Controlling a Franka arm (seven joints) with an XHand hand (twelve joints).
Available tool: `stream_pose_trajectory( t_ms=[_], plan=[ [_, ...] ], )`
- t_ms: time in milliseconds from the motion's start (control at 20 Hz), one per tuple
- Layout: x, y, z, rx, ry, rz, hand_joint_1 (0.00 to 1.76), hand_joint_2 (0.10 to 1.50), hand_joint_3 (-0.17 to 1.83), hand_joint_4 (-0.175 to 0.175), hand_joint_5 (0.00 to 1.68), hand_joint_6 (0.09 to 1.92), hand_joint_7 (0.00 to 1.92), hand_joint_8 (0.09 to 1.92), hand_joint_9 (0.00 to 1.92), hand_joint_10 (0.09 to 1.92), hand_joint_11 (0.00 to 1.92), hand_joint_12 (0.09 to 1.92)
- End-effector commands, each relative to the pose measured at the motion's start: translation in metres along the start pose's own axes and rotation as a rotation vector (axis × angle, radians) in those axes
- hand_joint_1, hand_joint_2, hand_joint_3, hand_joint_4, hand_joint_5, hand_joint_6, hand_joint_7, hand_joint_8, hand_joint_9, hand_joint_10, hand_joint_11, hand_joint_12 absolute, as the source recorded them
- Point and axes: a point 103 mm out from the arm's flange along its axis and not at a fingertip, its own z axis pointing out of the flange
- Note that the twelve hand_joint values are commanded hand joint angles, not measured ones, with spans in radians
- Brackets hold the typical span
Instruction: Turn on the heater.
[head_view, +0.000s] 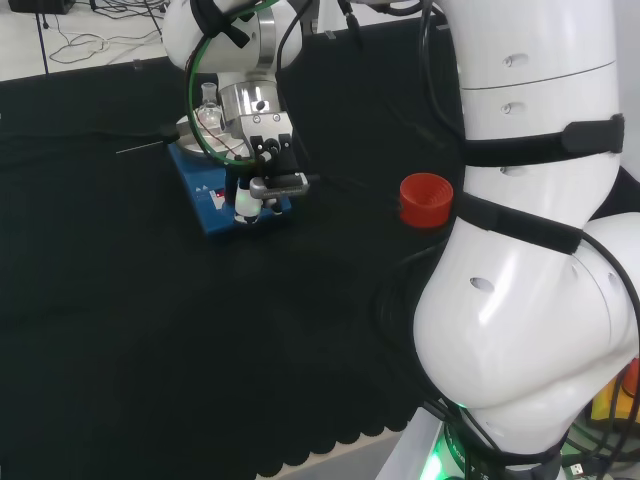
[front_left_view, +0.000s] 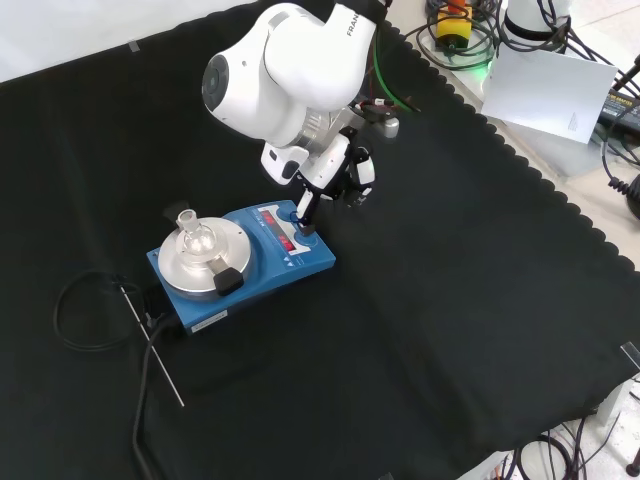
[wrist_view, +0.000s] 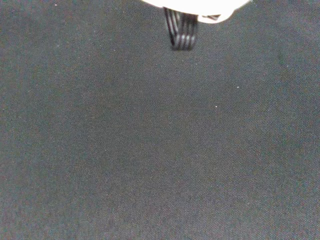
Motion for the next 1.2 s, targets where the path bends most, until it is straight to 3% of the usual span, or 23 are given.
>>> stream_pose_trajectory(
  t_ms=[50,1200],
  plan=[
    [-0.001,0.000,0.001,0.002,0.000,0.002,1.42,0.72,0.99,-0.072,0.21,0.62,1.57,1.63,1.61,1.53,1.09,1.31],
    [-0.005,0.006,0.007,0.010,0.008,0.009,1.42,0.72,1.00,-0.071,0.21,0.62,1.57,1.63,1.62,1.52,1.09,1.31]
  ],
)
